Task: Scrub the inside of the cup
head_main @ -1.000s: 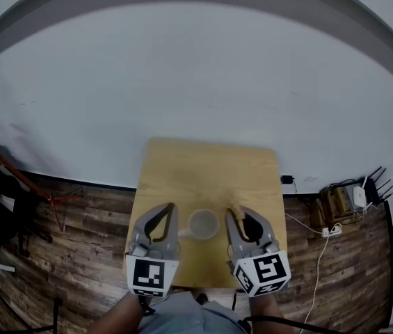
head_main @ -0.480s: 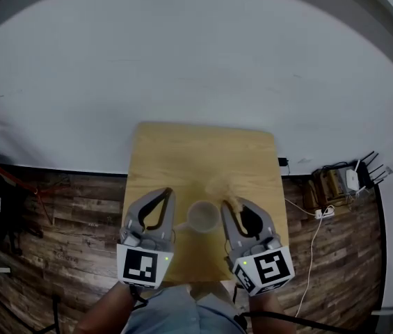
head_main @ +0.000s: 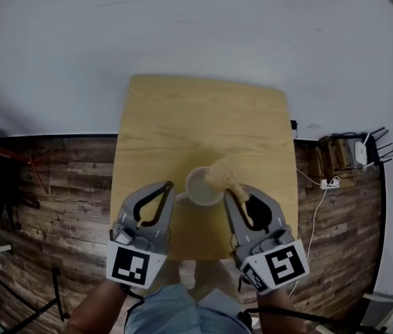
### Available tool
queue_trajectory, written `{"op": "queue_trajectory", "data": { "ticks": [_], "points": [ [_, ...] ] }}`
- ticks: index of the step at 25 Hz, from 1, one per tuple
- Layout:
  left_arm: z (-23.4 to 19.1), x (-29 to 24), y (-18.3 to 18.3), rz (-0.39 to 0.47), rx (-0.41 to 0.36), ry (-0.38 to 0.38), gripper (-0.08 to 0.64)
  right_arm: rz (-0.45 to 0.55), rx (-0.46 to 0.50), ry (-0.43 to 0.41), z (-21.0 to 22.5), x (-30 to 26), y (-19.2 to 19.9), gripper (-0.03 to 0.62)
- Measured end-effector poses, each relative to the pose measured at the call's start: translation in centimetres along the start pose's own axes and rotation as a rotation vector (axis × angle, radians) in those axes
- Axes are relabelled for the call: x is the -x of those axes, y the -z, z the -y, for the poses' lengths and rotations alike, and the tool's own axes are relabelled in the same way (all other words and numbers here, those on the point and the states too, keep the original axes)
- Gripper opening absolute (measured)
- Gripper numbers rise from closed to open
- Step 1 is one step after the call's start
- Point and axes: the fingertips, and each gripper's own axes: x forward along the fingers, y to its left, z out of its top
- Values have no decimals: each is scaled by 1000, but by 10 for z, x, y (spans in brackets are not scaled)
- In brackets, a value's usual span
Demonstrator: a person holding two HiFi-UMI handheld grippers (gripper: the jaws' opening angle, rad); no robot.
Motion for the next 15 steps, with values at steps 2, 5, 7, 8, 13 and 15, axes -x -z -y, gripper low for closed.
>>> {"op": "queue_trajectory", "data": {
  "ticks": [2, 5, 7, 8, 13, 15],
  "points": [
    [5, 3, 9, 16, -61, 51, 18, -22, -11, -6, -2, 0, 13, 66],
    [11, 7, 30, 19, -95, 136, 18, -52, -21, -15, -5, -2, 28, 66],
    [16, 9, 46, 14, -92, 201, 21, -68, -30, -14, -5, -3, 38, 66],
    [18, 9, 54, 11, -91, 231, 26, -75, -34, -12, -4, -4, 43, 66],
    [23, 6, 94, -23, -99, 328, 154, -99, -49, 3, -2, -10, 61, 66],
    [27, 3, 105, -39, -108, 360, 177, -107, -54, 10, -2, -10, 66, 66]
  ]
}}
